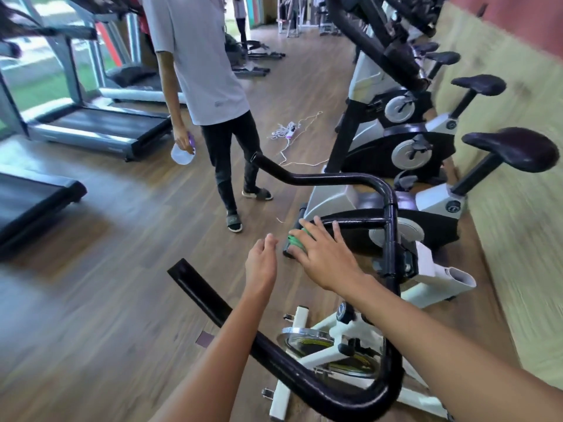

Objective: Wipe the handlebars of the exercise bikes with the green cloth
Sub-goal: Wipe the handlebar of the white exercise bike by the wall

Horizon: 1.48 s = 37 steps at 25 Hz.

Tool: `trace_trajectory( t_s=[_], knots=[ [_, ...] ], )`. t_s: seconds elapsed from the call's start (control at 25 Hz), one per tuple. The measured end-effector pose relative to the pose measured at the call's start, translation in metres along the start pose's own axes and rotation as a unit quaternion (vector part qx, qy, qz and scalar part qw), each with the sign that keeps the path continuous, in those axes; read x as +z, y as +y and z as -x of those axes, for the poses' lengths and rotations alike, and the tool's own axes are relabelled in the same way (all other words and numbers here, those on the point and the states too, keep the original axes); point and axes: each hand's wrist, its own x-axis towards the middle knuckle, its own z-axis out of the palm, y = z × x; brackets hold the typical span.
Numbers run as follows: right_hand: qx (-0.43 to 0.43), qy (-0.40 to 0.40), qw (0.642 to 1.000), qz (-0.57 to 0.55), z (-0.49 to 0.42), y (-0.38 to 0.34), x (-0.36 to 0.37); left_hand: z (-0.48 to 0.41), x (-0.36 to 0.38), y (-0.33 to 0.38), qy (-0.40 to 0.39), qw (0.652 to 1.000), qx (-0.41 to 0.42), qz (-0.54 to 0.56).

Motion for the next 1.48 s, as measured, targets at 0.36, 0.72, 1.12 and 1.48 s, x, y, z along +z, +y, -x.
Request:
trace_trajectory(
  t_s=[0.36, 0.72, 1.12, 1.48],
  knots=[
    [0.104, 0.037, 0.993, 0.030, -0.024, 0.030, -0.007, 0.010, 0.005, -0.001, -0.003, 0.983, 0.044, -0.179],
    [0.298, 0.082, 0.949, 0.064, -0.027, 0.059, -0.015, -0.028, 0.024, 0.026, -0.123, 0.979, 0.071, -0.149],
    [0.166, 0.076, 0.982, 0.053, -0.031, 0.022, -0.005, -0.039, 0.037, 0.012, -0.089, 0.992, -0.015, -0.084],
    [0.299, 0.106, 0.946, 0.059, -0.033, 0.038, -0.013, -0.031, 0.040, 0.019, -0.124, 0.989, 0.006, -0.081]
  ],
)
